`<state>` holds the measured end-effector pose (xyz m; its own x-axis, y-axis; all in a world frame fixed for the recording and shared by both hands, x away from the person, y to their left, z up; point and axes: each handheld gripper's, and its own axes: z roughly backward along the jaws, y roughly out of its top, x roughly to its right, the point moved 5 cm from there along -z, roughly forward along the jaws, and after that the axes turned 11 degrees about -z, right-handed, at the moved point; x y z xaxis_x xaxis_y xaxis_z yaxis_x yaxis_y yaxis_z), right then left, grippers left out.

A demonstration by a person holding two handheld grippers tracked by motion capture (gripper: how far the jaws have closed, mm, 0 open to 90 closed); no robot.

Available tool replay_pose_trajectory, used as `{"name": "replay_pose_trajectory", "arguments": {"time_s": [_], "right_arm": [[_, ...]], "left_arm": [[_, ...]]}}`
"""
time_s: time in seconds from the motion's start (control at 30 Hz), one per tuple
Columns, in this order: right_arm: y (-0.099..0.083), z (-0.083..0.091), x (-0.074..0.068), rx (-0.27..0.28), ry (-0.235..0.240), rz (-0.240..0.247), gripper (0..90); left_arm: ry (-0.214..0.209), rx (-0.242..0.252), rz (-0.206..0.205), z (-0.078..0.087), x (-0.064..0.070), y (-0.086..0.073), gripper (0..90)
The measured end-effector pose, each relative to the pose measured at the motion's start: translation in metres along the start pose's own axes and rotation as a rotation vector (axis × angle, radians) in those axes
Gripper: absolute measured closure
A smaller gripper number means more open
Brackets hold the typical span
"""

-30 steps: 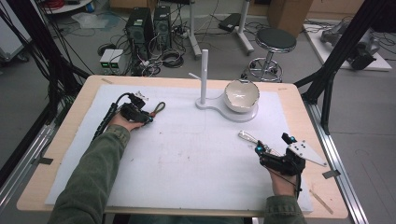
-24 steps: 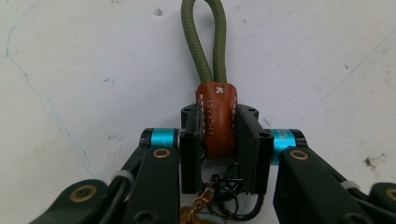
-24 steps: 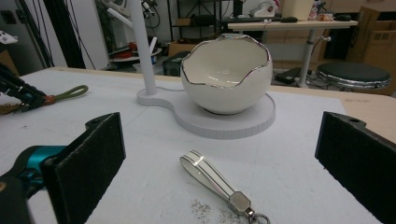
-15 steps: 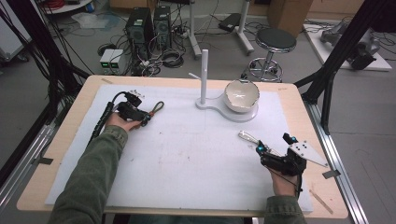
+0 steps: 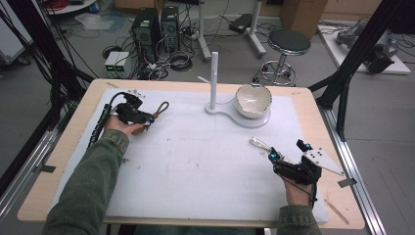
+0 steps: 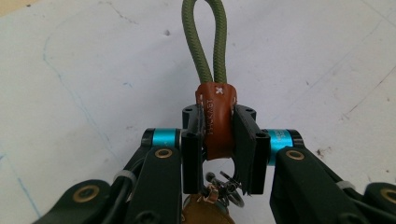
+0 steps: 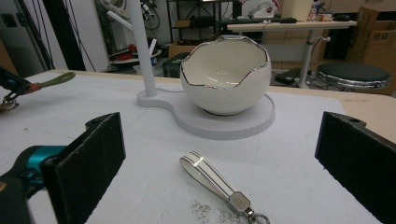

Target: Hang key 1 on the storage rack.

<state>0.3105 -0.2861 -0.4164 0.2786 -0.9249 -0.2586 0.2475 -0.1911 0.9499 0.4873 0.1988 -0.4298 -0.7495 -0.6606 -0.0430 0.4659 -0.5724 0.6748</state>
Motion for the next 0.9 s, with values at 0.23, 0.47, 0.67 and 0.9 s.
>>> {"name": "replay_pose_trajectory", "arguments": {"time_s": [0.23, 0.47, 0.67, 0.9], "right_arm": [[0.0, 0.0, 0.0, 0.001, -0.002, -0.002, 0.5], [0.0, 0.0, 0.0, -0.001, 0.0, -0.006, 0.5], [0.001, 0.0, 0.001, 0.002, -0.002, -0.005, 0.5], [0.001, 0.0, 0.001, 0.002, -0.006, -0.007, 0.5]], "left_arm": [[0.009, 0.026, -0.015, 0.013, 0.002, 0.006, 73.8], [0.008, 0.048, -0.031, 0.024, 0.006, 0.016, 73.8], [-0.016, 0.066, -0.054, 0.03, 0.012, 0.03, 73.8], [-0.024, 0.088, -0.074, 0.038, 0.016, 0.045, 73.8]]}}
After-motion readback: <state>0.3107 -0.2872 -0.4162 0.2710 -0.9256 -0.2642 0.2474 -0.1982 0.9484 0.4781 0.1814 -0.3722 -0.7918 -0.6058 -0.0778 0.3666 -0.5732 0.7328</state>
